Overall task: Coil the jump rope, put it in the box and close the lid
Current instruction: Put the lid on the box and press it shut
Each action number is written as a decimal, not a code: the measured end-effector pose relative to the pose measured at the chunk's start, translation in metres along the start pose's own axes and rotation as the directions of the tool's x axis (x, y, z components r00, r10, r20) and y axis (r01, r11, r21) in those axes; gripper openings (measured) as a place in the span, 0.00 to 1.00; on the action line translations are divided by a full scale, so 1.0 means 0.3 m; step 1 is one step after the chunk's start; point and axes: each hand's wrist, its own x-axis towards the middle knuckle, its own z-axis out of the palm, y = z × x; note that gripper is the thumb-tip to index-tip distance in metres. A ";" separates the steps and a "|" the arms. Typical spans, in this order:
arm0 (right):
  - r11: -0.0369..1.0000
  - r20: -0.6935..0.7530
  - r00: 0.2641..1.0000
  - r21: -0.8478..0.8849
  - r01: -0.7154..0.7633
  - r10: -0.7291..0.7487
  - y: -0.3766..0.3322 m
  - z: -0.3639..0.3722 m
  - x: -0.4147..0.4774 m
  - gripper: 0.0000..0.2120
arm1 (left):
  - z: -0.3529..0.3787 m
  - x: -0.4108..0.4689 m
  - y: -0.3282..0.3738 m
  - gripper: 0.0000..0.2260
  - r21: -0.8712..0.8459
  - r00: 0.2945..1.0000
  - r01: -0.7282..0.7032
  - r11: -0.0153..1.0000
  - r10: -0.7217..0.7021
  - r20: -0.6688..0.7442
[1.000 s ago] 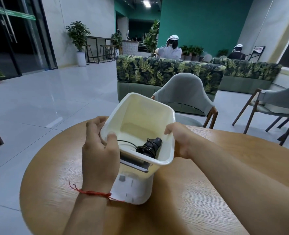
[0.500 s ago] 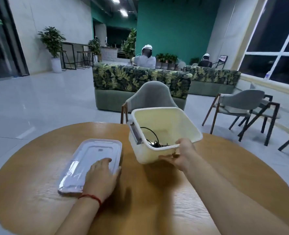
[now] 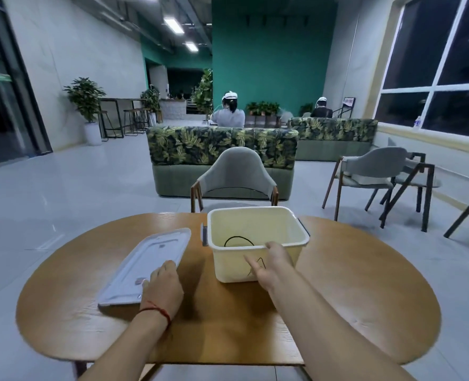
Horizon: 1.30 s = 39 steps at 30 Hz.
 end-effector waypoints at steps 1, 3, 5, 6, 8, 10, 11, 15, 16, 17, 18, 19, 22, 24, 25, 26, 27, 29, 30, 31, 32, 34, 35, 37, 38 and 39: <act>1.000 0.035 0.999 -0.002 -0.025 0.025 -0.001 -0.009 -0.022 0.24 | -0.032 -0.001 0.006 0.16 -0.043 0.999 0.004 0.999 -0.006 -0.051; 0.989 0.148 0.984 -0.124 -0.075 0.094 -0.007 -0.032 -0.068 0.24 | -0.111 -0.004 0.023 0.18 -0.166 0.985 0.010 0.986 -0.039 -0.169; 0.945 0.249 0.956 -0.321 -0.068 0.153 -0.023 -0.059 -0.117 0.19 | -0.205 -0.015 0.046 0.17 -0.266 0.955 -0.022 0.964 -0.059 -0.292; 0.918 0.285 0.946 -0.395 -0.033 0.157 -0.038 -0.073 -0.135 0.16 | -0.252 -0.025 0.062 0.16 -0.281 0.932 -0.070 0.957 -0.037 -0.361; 0.886 0.327 0.939 -0.459 0.061 0.104 -0.079 -0.082 -0.163 0.11 | -0.335 -0.048 0.097 0.12 -0.232 0.868 -0.208 0.950 0.070 -0.492; 0.853 0.353 0.935 -0.479 0.207 -0.029 -0.126 -0.077 -0.179 0.10 | -0.409 -0.088 0.146 0.10 -0.144 0.794 -0.327 0.934 0.189 -0.578; 0.823 0.376 0.919 -0.482 0.301 -0.116 -0.153 -0.073 -0.180 0.12 | -0.443 -0.109 0.171 0.09 -0.104 0.757 -0.374 0.922 0.238 -0.608; 0.590 0.526 0.739 -0.460 0.663 -0.421 -0.286 -0.088 -0.223 0.37 | -0.556 -0.196 0.264 0.06 -0.035 0.632 -0.517 0.856 0.353 -0.690; 0.538 0.562 0.701 -0.461 0.706 -0.438 -0.320 -0.098 -0.245 0.39 | -0.580 -0.215 0.280 0.07 -0.024 0.611 -0.549 0.836 0.381 -0.694; 0.500 0.591 0.675 -0.462 0.732 -0.442 -0.351 -0.109 -0.260 0.38 | -0.600 -0.231 0.295 0.09 -0.015 0.592 -0.581 0.814 0.410 -0.694; 0.485 0.611 0.661 -0.459 0.745 -0.436 -0.378 -0.121 -0.274 0.32 | -0.619 -0.244 0.310 0.10 -0.009 0.576 -0.611 0.792 0.437 -0.691; 0.496 0.616 0.662 -0.453 0.741 -0.427 -0.399 -0.132 -0.287 0.25 | -0.637 -0.252 0.326 0.11 -0.004 0.560 -0.635 0.773 0.457 -0.691; 0.577 0.621 0.671 -0.396 0.714 -0.405 -0.454 -0.172 -0.296 0.16 | -0.683 -0.248 0.372 0.11 -0.016 0.525 -0.675 0.738 0.464 -0.713; 0.630 0.638 0.667 -0.346 0.695 -0.386 -0.485 -0.193 -0.281 0.13 | -0.700 -0.218 0.397 0.11 -0.095 0.559 -0.665 0.741 0.410 -0.721; 0.657 0.643 0.666 -0.321 0.682 -0.378 -0.497 -0.203 -0.267 0.13 | -0.700 -0.199 0.404 0.12 -0.189 0.614 -0.639 0.745 0.348 -0.708; 0.681 0.635 0.675 -0.305 0.666 -0.376 -0.512 -0.207 -0.245 0.13 | -0.696 -0.176 0.414 0.14 -0.312 0.683 -0.603 0.734 0.272 -0.678; 0.699 0.623 0.688 -0.300 0.650 -0.372 -0.519 -0.211 -0.230 0.13 | -0.684 -0.160 0.416 0.15 -0.448 0.758 -0.545 0.708 0.189 -0.624; 0.727 0.575 0.725 -0.301 0.618 -0.378 -0.526 -0.204 -0.189 0.13 | -0.642 -0.120 0.421 0.12 -0.678 0.888 -0.395 0.620 0.068 -0.455; 0.737 0.548 0.743 -0.303 0.605 -0.385 -0.524 -0.195 -0.171 0.13 | -0.616 -0.105 0.422 0.11 -0.742 0.923 -0.333 0.582 0.041 -0.383; 0.741 0.522 0.758 -0.311 0.595 -0.390 -0.523 -0.184 -0.146 0.13 | -0.586 -0.086 0.423 0.11 -0.764 0.939 -0.299 0.572 0.035 -0.341; 0.739 0.501 0.770 -0.323 0.591 -0.396 -0.522 -0.172 -0.117 0.15 | -0.557 -0.063 0.424 0.12 -0.761 0.947 -0.282 0.585 0.042 -0.318; 0.719 0.472 0.777 -0.352 0.599 -0.416 -0.520 -0.146 -0.043 0.26 | -0.496 -0.001 0.425 0.14 -0.740 0.966 -0.224 0.634 0.043 -0.256; 0.698 0.460 0.781 -0.386 0.603 -0.421 -0.517 -0.136 -0.010 0.33 | -0.472 0.029 0.422 0.15 -0.738 0.980 -0.169 0.653 0.027 -0.200; 0.626 0.445 0.799 -0.502 0.597 -0.405 -0.511 -0.107 0.062 0.38 | -0.419 0.100 0.415 0.15 -0.729 0.997 -0.044 0.683 -0.013 -0.072; 0.581 0.439 0.812 -0.568 0.583 -0.386 -0.505 -0.093 0.095 0.37 | -0.390 0.133 0.409 0.14 -0.706 0.999 -0.002 0.708 -0.021 -0.024; 0.542 0.433 0.824 -0.621 0.566 -0.365 -0.498 -0.081 0.130 0.35 | -0.361 0.160 0.405 0.13 -0.677 1.000 0.022 0.736 -0.023 0.007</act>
